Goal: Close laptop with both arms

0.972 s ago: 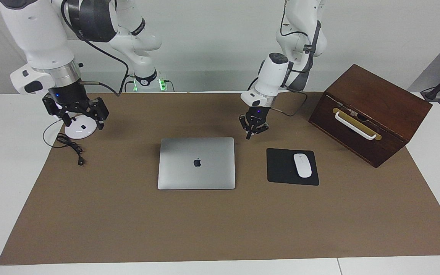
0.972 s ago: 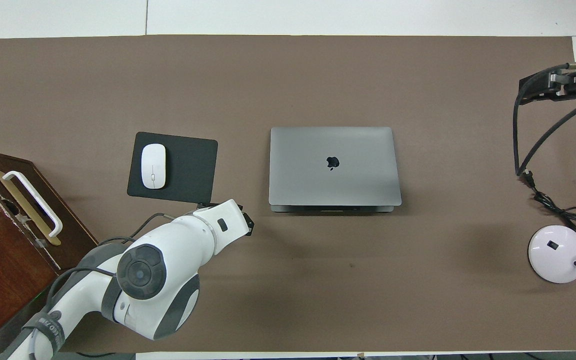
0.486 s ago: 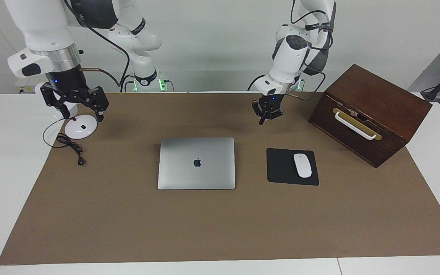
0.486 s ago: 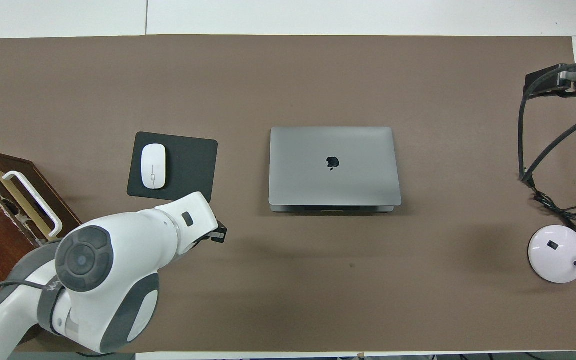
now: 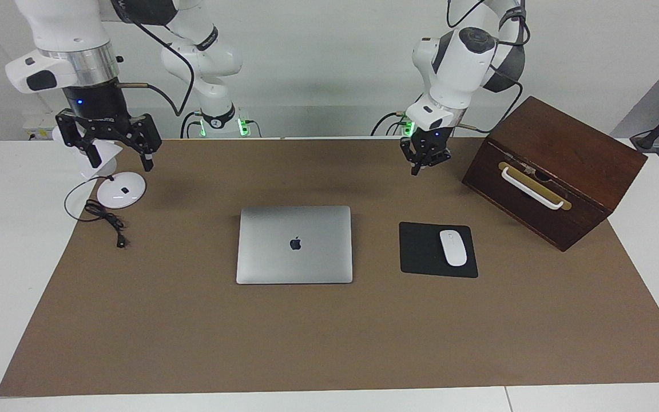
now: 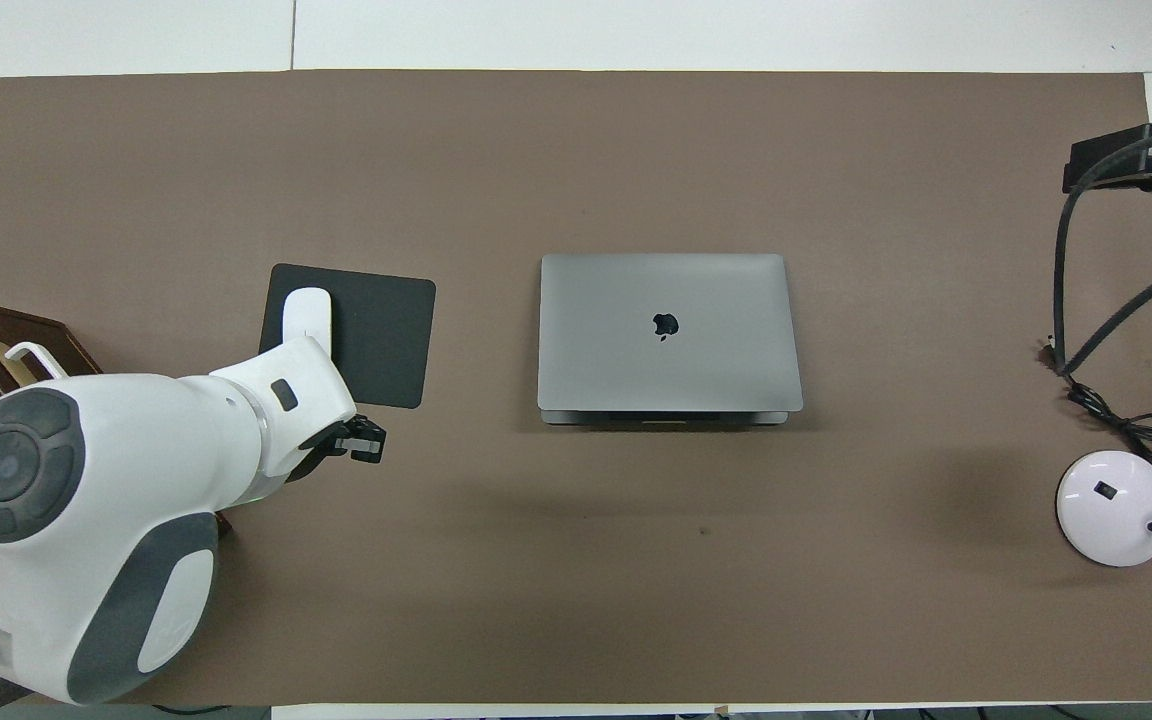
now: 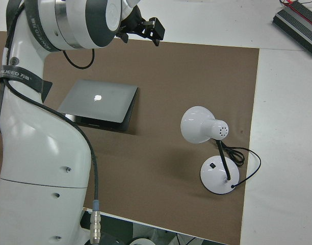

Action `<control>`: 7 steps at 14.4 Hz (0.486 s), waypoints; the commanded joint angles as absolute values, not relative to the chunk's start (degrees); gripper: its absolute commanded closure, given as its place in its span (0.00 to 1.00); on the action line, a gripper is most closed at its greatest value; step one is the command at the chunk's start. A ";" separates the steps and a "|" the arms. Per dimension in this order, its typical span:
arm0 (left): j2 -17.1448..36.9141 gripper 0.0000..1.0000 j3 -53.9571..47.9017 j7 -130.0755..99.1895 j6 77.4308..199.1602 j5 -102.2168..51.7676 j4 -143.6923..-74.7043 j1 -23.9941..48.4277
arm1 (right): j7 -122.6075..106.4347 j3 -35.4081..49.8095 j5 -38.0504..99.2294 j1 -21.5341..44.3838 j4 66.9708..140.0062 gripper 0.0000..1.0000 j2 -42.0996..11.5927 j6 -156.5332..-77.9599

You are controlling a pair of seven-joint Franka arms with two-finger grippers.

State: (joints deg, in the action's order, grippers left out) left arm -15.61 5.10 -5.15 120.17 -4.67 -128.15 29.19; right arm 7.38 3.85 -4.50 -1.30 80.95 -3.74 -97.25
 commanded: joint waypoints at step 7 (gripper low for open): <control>-17.40 0.00 4.66 -3.69 114.61 -2.02 -123.50 19.62 | 5.63 3.98 -3.34 -3.97 86.84 0.00 2.37 -91.41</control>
